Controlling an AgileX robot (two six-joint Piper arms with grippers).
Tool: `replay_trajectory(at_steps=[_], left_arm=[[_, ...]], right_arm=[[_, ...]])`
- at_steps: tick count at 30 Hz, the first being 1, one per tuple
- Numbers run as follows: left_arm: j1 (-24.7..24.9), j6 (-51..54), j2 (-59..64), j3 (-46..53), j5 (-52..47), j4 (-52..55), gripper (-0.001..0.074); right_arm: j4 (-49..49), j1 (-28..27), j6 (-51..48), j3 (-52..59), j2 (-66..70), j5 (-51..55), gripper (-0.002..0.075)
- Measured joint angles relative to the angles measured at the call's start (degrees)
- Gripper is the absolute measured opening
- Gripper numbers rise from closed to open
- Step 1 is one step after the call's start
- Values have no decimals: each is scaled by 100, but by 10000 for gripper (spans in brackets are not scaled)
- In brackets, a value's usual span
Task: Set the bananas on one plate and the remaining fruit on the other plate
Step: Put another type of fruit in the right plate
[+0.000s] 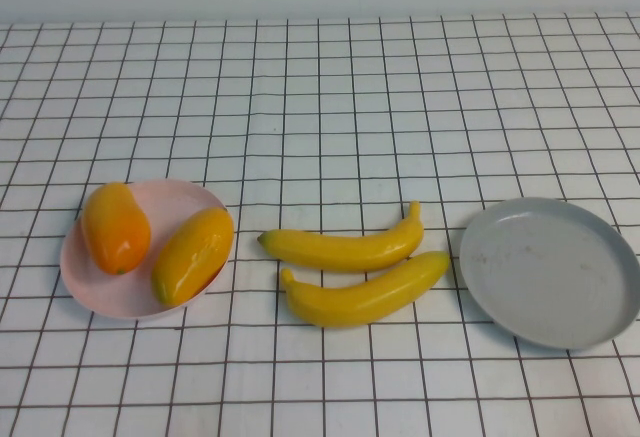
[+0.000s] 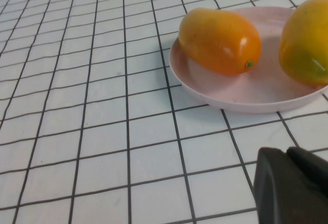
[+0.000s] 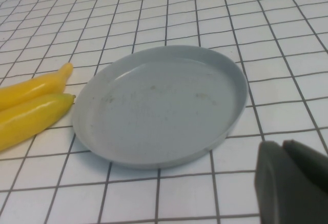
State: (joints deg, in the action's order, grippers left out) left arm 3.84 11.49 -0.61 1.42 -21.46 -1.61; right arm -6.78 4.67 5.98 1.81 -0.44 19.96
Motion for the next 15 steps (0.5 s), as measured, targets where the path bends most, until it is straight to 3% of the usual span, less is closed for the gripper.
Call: replay_trajectory(at_steps=[12,15], left_arm=[[0,0,0,0,0,0,-2],[0,0,0,0,0,0,-2]], right_arm=[[84,0,0,0,0,0,-15],[-459,0,74,0,0,-184,-15]])
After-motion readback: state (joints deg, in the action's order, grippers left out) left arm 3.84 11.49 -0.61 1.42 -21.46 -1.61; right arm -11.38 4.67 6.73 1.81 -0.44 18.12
